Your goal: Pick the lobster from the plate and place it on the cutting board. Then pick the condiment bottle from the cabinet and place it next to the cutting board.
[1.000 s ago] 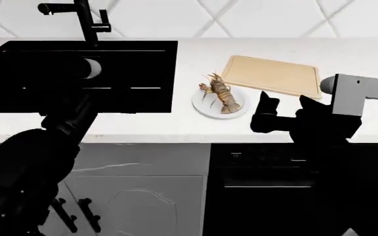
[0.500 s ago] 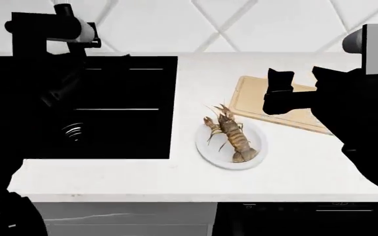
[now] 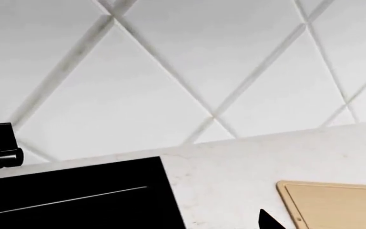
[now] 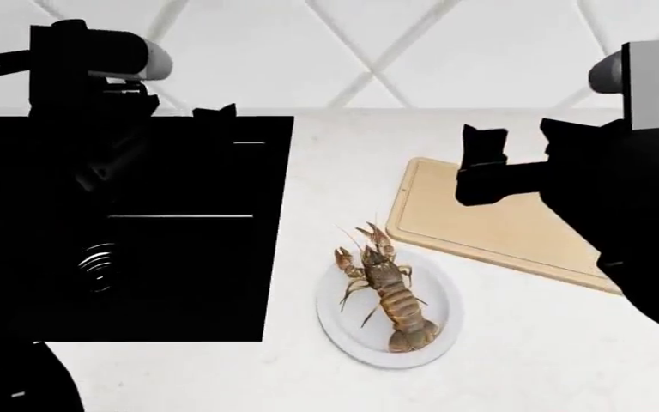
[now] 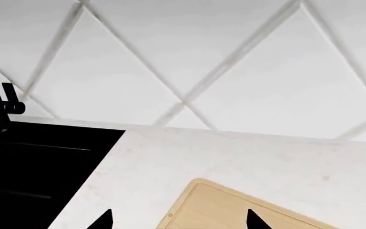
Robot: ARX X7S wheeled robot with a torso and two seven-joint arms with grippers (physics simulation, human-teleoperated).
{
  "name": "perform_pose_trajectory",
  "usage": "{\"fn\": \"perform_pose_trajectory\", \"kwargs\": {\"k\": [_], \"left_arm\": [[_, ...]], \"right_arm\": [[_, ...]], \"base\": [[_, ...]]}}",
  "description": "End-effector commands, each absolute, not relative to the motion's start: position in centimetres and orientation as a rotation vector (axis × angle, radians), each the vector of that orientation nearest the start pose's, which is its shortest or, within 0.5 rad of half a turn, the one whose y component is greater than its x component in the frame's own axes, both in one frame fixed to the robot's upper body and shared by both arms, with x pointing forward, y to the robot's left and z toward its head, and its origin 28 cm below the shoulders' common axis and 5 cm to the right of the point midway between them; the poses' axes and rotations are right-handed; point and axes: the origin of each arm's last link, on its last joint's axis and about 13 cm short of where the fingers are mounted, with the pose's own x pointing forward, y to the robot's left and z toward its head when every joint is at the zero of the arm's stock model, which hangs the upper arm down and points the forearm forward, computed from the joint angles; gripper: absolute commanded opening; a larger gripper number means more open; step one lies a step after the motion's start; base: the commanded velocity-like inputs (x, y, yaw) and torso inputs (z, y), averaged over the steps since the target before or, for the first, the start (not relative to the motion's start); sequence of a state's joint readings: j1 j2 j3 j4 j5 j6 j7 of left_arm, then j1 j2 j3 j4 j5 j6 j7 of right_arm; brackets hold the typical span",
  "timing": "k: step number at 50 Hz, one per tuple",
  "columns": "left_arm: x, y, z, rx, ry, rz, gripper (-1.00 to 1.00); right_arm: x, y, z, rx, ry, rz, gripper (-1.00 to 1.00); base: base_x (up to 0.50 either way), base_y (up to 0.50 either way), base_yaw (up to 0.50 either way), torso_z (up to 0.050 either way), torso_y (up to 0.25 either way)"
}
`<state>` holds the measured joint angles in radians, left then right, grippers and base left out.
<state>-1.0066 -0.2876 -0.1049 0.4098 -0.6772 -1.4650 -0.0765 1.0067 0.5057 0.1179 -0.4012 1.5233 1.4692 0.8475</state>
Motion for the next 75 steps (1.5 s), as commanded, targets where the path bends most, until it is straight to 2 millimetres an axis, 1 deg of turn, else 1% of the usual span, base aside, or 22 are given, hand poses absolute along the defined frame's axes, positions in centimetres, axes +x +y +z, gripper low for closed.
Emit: {"fn": "perform_pose_trajectory", "kwargs": {"k": [1, 10, 14, 26, 31, 39, 45, 58, 69, 75], "left_arm": [[28.1, 24.8, 27.8, -0.021, 0.046, -0.297, 1.0], [28.1, 24.9, 27.9, -0.019, 0.048, -0.295, 1.0], [28.0, 24.9, 27.9, -0.018, 0.049, -0.295, 1.0], [28.0, 25.0, 27.8, -0.016, 0.049, -0.293, 1.0], [27.9, 25.0, 27.9, -0.012, 0.049, -0.292, 1.0], [27.9, 25.0, 27.9, -0.009, 0.051, -0.293, 1.0], [27.9, 25.1, 27.9, -0.008, 0.052, -0.294, 1.0], [27.9, 25.1, 27.7, -0.004, 0.058, -0.296, 1.0], [27.8, 25.1, 27.7, -0.003, 0.062, -0.296, 1.0], [27.8, 25.1, 27.7, -0.002, 0.062, -0.296, 1.0]], "right_arm": [[23.7, -14.5, 28.6, -0.015, 0.113, 0.181, 1.0], [23.4, -14.4, 28.4, 0.004, 0.144, 0.19, 1.0], [23.1, -14.2, 28.1, 0.026, 0.193, 0.2, 1.0], [20.7, -11.5, 26.3, 0.036, 0.412, 0.295, 1.0], [19.9, -10.8, 25.7, 0.024, 0.475, 0.336, 1.0], [19.0, -10.0, 25.4, -0.002, 0.553, 0.397, 1.0], [18.9, -9.6, 25.6, -0.017, 0.584, 0.417, 1.0], [19.2, -9.1, 24.3, -0.035, 0.651, 0.437, 1.0], [19.1, -8.7, 24.5, -0.04, 0.662, 0.469, 1.0], [19.2, -8.6, 24.2, -0.04, 0.671, 0.472, 1.0]], "base": [[0.0, 0.0, 0.0, 0.0, 0.0], [0.13, -0.15, 0.0, 0.0, 0.0], [0.0, 0.0, 0.0, 0.0, 0.002], [0.0, 0.0, 0.0, 0.0, 0.0], [0.0, 0.0, 0.0, 0.0, 0.0], [0.0, 0.0, 0.0, 0.0, 0.0], [0.0, 0.0, 0.0, 0.0, 0.0], [0.0, 0.0, 0.0, 0.0, 0.0], [0.0, 0.0, 0.0, 0.0, 0.0], [0.0, 0.0, 0.0, 0.0, 0.0]]}}
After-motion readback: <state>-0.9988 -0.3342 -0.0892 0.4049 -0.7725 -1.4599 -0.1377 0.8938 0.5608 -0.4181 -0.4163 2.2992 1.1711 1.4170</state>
